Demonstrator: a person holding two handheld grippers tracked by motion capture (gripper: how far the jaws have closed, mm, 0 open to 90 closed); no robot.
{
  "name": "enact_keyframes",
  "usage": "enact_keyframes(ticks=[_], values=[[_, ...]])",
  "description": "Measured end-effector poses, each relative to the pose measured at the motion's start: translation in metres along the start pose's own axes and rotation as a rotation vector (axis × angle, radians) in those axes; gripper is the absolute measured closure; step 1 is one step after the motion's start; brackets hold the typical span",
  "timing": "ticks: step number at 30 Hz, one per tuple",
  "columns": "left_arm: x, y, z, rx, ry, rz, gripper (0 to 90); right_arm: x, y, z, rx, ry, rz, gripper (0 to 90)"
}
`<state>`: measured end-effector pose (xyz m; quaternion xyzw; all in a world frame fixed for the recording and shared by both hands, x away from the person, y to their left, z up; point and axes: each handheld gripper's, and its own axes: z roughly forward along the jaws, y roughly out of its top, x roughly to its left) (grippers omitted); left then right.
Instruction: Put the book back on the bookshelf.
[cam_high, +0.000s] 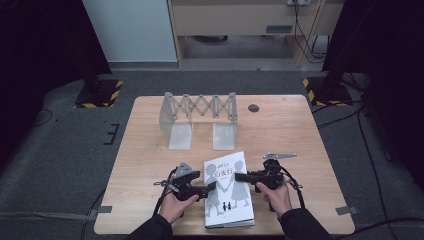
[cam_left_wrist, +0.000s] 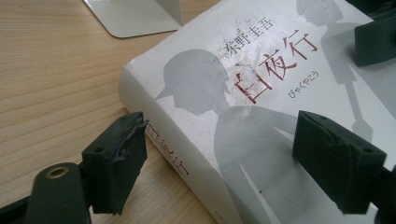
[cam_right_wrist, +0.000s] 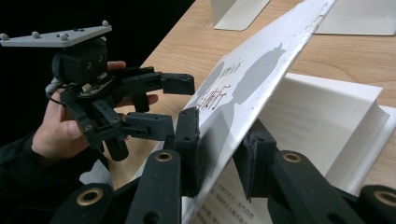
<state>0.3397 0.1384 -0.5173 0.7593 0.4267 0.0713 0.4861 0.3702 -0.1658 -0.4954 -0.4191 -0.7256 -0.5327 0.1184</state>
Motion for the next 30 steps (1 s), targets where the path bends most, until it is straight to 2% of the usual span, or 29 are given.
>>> enact_keyframes(ticks=[3, 7, 12, 15, 18, 22, 26, 28, 30], values=[[0.000, 0.000, 0.000, 0.000, -0.005, 0.000, 16.8, 0.001, 0.001, -0.001, -0.002, 0.000, 0.001, 73.3], [0.000, 0.001, 0.000, -0.007, -0.019, -0.009, 16.1, 0.007, 0.002, -0.004, -0.012, -0.010, -0.034, 74.0], [-0.001, 0.000, 0.000, 0.001, -0.040, -0.009, 14.3, 0.008, 0.004, -0.008, -0.026, -0.006, -0.043, 75.0], [-0.002, 0.001, 0.001, -0.003, -0.062, -0.009, 13.0, 0.009, 0.006, -0.012, -0.040, -0.006, -0.065, 75.7], [-0.003, 0.000, 0.001, -0.007, -0.088, -0.028, 10.6, 0.010, 0.007, -0.015, -0.059, 0.005, -0.076, 76.8], [-0.004, 0.000, 0.001, -0.009, -0.130, -0.021, 7.0, 0.015, 0.010, -0.018, -0.071, 0.017, -0.107, 77.8], [-0.005, -0.001, 0.006, -0.011, -0.155, -0.043, 0.0, 0.016, 0.010, -0.019, -0.081, 0.036, -0.116, 78.5], [-0.003, -0.001, 0.007, -0.010, -0.170, -0.061, 0.0, 0.016, 0.010, -0.019, -0.082, 0.036, -0.114, 78.5], [-0.001, -0.002, 0.009, -0.017, -0.183, -0.062, 0.0, 0.015, 0.010, -0.020, -0.083, 0.035, -0.114, 78.5]])
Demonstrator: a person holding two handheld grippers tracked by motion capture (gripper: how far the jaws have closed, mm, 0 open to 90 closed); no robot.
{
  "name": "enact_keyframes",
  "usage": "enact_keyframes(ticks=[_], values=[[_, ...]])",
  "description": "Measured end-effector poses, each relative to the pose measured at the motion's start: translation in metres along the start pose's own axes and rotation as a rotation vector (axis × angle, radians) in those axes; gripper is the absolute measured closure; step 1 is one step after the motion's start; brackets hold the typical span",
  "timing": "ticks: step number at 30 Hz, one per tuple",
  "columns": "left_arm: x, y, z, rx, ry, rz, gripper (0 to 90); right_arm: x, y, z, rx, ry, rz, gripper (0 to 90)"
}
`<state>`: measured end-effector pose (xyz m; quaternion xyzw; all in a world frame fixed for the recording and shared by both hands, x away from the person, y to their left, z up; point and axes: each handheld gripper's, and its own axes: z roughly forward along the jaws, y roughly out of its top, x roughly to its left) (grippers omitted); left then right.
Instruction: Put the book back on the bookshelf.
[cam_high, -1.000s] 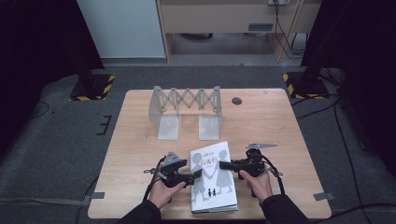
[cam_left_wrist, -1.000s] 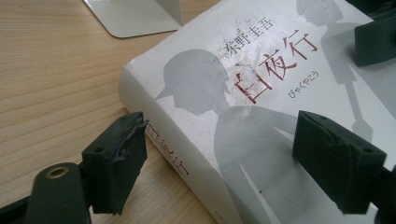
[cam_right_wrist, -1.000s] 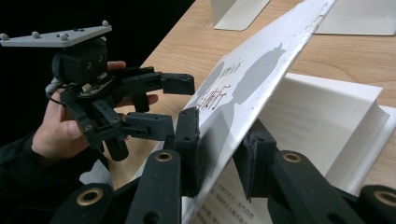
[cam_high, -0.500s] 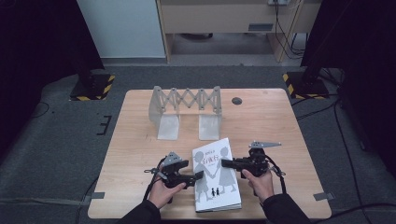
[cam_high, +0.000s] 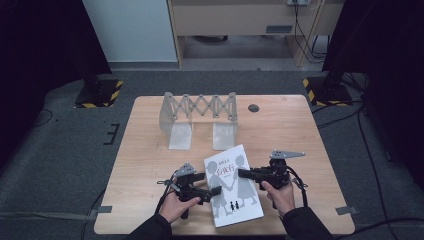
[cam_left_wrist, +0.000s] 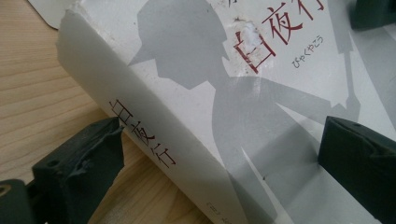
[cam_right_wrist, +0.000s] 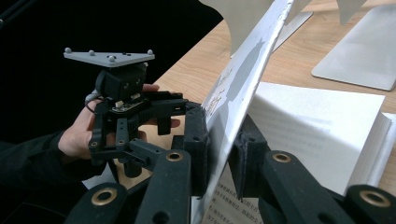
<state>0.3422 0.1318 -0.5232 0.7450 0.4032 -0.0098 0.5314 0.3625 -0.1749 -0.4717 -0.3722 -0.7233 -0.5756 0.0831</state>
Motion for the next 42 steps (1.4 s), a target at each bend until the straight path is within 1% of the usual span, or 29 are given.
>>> enact_keyframes(ticks=[2, 3, 4, 5, 6, 8, 11, 13, 15, 18, 20, 23, 27, 29, 32, 34, 36, 39, 40, 42], values=[[0.001, 0.000, 0.002, -0.007, -0.011, -0.002, 0.0, 0.000, 0.000, -0.001, -0.002, -0.001, -0.002, 78.5], [0.002, -0.001, 0.003, -0.019, -0.019, 0.002, 0.0, 0.000, 0.000, -0.001, -0.003, -0.003, -0.001, 78.5], [0.003, -0.002, 0.004, -0.030, -0.025, -0.003, 0.0, 0.000, 0.001, -0.002, -0.006, -0.006, -0.002, 78.5], [0.003, -0.003, 0.005, -0.035, -0.036, -0.018, 0.0, 0.000, 0.001, -0.003, -0.008, -0.008, -0.002, 78.5], [0.003, -0.003, 0.006, -0.032, -0.039, -0.029, 0.0, 0.000, 0.001, -0.004, -0.010, -0.008, 0.000, 78.5], [0.002, -0.003, 0.006, -0.035, -0.037, -0.031, 0.0, -0.001, 0.001, -0.004, -0.012, -0.007, -0.003, 78.7], [0.001, -0.004, 0.005, -0.005, -0.035, -0.031, 0.0, -0.001, 0.001, -0.004, -0.014, -0.010, -0.002, 78.6], [-0.002, -0.005, 0.005, 0.015, -0.034, -0.021, 0.0, -0.002, 0.001, -0.004, -0.011, -0.014, 0.001, 78.6], [-0.004, -0.006, 0.005, 0.022, -0.025, -0.012, 0.0, -0.003, 0.001, -0.004, -0.011, -0.015, 0.012, 78.6], [-0.004, -0.008, 0.005, 0.016, -0.021, -0.005, 0.0, -0.007, -0.001, -0.003, -0.010, -0.017, 0.031, 78.5], [-0.005, -0.008, 0.005, 0.024, -0.018, 0.007, 0.2, -0.007, -0.001, -0.003, -0.009, -0.021, 0.042, 78.5], [-0.007, -0.007, 0.003, 0.032, -0.015, 0.029, 1.3, -0.007, -0.001, -0.003, -0.009, -0.023, 0.043, 78.5], [-0.007, -0.005, 0.001, 0.032, -0.016, 0.031, 2.2, -0.005, 0.000, -0.003, -0.014, -0.017, 0.034, 78.6], [-0.007, -0.006, 0.002, 0.027, -0.023, 0.025, 0.2, -0.003, 0.001, -0.004, -0.022, -0.006, 0.024, 78.7], [-0.008, -0.005, 0.003, 0.021, -0.038, 0.012, 0.0, 0.000, 0.002, -0.006, -0.042, 0.011, 0.008, 79.1], [-0.008, -0.006, 0.004, 0.019, -0.048, -0.009, 0.0, 0.001, 0.004, -0.008, -0.059, 0.024, 0.005, 79.7], [-0.007, -0.007, 0.007, 0.018, -0.065, -0.030, 0.0, 0.001, 0.004, -0.010, -0.063, 0.025, 0.003, 80.2], [-0.004, -0.008, 0.009, 0.030, -0.079, -0.047, 0.0, -0.002, 0.003, -0.009, -0.057, 0.019, 0.016, 80.8], [-0.003, -0.008, 0.009, 0.038, -0.084, -0.052, 0.0, -0.004, 0.002, -0.007, -0.053, 0.016, 0.028, 80.7], [-0.001, -0.009, 0.012, 0.069, -0.098, -0.086, 0.0, -0.006, 0.002, -0.006, -0.037, 0.007, 0.031, 80.4]])
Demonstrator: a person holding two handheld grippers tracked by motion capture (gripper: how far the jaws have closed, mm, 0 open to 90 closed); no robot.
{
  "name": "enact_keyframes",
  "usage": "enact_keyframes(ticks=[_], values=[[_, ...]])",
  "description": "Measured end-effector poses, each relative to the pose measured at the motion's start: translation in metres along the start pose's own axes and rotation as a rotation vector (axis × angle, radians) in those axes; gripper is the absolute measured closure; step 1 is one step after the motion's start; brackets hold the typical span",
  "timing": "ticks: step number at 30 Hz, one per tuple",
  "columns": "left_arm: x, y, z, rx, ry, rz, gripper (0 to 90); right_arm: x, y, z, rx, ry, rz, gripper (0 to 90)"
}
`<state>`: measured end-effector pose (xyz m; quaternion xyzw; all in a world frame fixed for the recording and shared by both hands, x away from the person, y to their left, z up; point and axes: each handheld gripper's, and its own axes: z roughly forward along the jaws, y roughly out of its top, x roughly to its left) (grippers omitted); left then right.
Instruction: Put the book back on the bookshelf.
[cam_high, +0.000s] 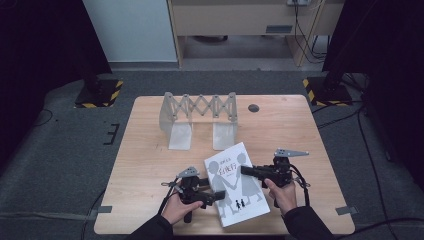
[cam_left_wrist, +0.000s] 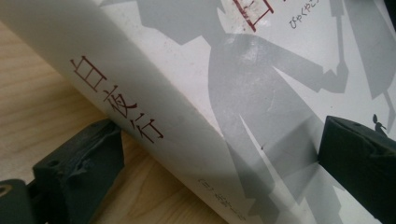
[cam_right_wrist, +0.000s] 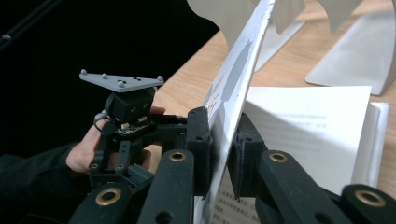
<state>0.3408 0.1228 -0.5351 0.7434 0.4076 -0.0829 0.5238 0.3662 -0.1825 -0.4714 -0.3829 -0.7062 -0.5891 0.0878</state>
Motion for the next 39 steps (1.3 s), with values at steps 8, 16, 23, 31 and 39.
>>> enact_keyframes(ticks=[8, 16, 23, 31, 39], values=[[0.003, 0.002, 0.003, 0.096, -0.016, -0.063, 0.3, -0.008, -0.005, 0.005, 0.045, -0.020, 0.043, 79.0], [0.002, 0.002, 0.003, 0.089, -0.012, -0.084, 1.3, -0.012, -0.005, 0.006, 0.060, -0.038, 0.051, 76.3], [0.006, 0.001, 0.001, 0.067, -0.013, -0.122, 6.9, -0.012, -0.006, 0.007, 0.104, -0.106, 0.028, 64.8], [0.006, 0.002, -0.001, 0.071, 0.011, -0.134, 13.9, -0.019, -0.014, 0.019, 0.217, -0.199, 0.047, 48.3], [0.006, 0.004, 0.000, 0.077, 0.020, -0.137, 13.7, -0.022, -0.017, 0.021, 0.212, -0.198, 0.061, 47.3]])
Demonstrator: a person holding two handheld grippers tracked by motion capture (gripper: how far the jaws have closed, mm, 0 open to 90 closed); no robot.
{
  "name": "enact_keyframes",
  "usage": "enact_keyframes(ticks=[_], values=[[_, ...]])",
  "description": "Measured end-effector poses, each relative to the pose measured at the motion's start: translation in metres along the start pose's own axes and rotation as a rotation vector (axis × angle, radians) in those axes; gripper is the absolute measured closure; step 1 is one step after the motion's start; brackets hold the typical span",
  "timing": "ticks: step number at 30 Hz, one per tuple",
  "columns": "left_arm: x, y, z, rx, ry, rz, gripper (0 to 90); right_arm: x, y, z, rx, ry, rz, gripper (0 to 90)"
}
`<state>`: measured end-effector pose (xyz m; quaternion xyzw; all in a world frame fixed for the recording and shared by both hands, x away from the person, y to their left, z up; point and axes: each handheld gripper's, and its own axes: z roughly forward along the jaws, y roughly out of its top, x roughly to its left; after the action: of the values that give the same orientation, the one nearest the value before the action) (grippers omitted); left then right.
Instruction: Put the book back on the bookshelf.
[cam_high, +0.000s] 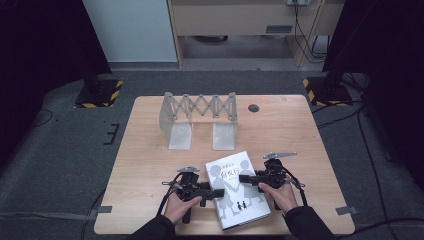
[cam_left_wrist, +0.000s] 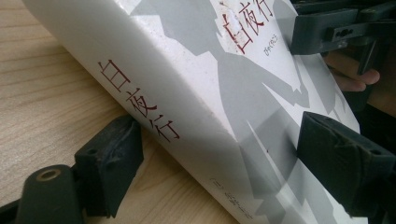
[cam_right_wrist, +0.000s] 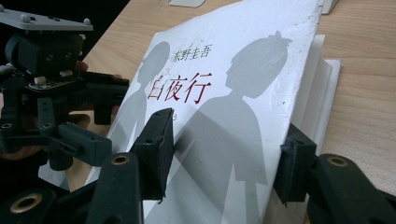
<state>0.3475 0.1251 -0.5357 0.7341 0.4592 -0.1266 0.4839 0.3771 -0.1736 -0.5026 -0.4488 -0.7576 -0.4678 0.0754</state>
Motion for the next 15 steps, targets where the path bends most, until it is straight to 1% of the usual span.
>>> enact_keyframes(ticks=[1, 3, 4, 5, 7, 9, 11, 12, 13, 14, 15], values=[[0.000, 0.000, 0.000, -0.006, 0.003, -0.007, 13.6, 0.000, 0.000, 0.000, 0.000, -0.004, 0.003, 46.9], [-0.001, -0.001, 0.001, -0.014, 0.011, -0.013, 13.7, 0.003, 0.001, 0.000, 0.002, -0.022, -0.010, 44.8], [-0.002, -0.002, 0.001, -0.021, 0.015, -0.011, 13.7, 0.005, 0.001, -0.001, 0.005, -0.042, -0.022, 42.6], [-0.002, -0.003, 0.001, -0.027, 0.014, -0.013, 13.7, 0.006, 0.001, 0.000, 0.005, -0.065, -0.045, 41.7], [-0.001, -0.003, 0.001, -0.035, 0.010, -0.015, 13.8, 0.006, 0.001, 0.000, 0.004, -0.068, -0.049, 39.9], [-0.001, -0.004, 0.001, -0.038, 0.008, -0.009, 13.7, 0.008, 0.001, 0.000, 0.007, -0.077, -0.072, 37.4], [-0.001, -0.005, 0.001, -0.044, 0.009, -0.008, 13.8, 0.011, 0.001, 0.000, 0.020, -0.102, -0.097, 33.8], [-0.001, -0.005, 0.002, -0.047, 0.012, -0.003, 13.9, 0.012, 0.000, 0.000, 0.023, -0.124, -0.121, 31.6], [-0.001, -0.005, 0.001, -0.047, 0.018, 0.002, 14.6, 0.014, 0.000, 0.001, 0.021, -0.156, -0.141, 26.4], [-0.001, -0.005, 0.001, -0.048, 0.020, 0.003, 16.3, 0.015, -0.001, 0.001, 0.029, -0.201, -0.154, 19.9], [-0.001, -0.005, 0.001, -0.050, 0.019, 0.001, 16.4, 0.014, -0.002, 0.003, 0.058, -0.250, -0.176, 19.3]])
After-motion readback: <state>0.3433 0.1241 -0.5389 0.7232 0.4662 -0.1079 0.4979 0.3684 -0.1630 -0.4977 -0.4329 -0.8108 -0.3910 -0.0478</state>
